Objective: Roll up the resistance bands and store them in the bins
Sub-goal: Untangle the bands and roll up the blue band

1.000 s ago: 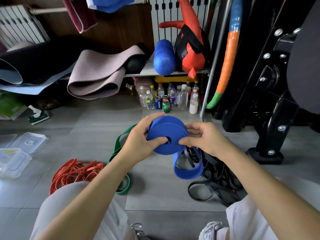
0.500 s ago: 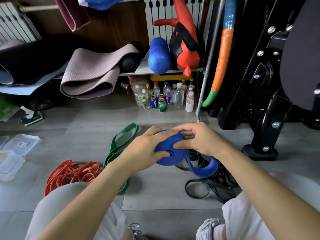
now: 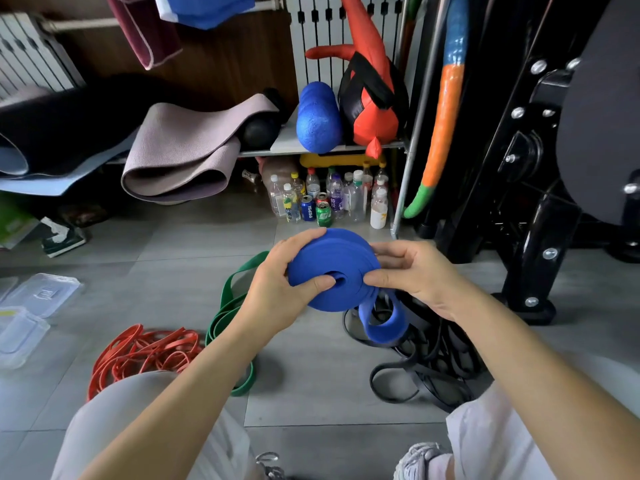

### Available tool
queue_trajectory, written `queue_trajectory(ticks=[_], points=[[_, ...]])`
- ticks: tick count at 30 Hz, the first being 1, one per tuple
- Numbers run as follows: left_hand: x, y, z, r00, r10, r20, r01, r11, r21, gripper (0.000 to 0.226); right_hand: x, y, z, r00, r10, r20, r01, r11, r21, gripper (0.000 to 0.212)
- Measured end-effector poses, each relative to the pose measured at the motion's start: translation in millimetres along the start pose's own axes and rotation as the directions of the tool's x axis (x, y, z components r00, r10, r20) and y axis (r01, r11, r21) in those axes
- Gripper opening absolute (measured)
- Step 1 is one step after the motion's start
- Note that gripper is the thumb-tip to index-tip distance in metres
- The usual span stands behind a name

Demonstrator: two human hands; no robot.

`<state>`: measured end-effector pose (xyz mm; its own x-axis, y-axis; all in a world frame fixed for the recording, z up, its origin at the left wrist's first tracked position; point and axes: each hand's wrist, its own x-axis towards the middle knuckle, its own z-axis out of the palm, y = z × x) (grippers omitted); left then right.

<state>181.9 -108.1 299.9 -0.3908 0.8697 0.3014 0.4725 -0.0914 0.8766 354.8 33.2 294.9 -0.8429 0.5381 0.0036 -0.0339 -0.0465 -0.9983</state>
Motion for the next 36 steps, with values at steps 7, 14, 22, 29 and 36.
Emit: queue_trajectory(ticks=[7, 14, 22, 29, 36], points=[[2, 0, -9, 0.983, 0.009, 0.185, -0.068, 0.946, 0.316, 0.053, -3, -6, 5, 0.999, 0.016, 0.046, -0.008, 0.987, -0.162, 0.042], [-6, -5, -9, 0.871, -0.077, 0.485, -0.178, 0.870, 0.460, 0.072, 0, 3, 16, 0.987, 0.143, 0.068, -0.117, 0.948, -0.296, 0.041], [-2, -7, -15, 0.956, -0.093, 0.278, 0.040, 0.981, 0.188, 0.062, 9, 3, 8, 0.993, 0.014, -0.121, -0.048, 0.959, -0.281, 0.020], [5, -5, -30, 0.988, -0.149, -0.036, 0.139, 0.969, -0.203, 0.058, 5, 4, 22, 0.970, -0.170, -0.174, 0.083, 0.904, -0.419, 0.044], [16, 4, -33, 0.983, -0.157, -0.100, 0.119, 0.944, -0.307, 0.053, 28, -25, 47, 0.960, -0.141, -0.241, 0.003, 0.868, -0.497, 0.040]])
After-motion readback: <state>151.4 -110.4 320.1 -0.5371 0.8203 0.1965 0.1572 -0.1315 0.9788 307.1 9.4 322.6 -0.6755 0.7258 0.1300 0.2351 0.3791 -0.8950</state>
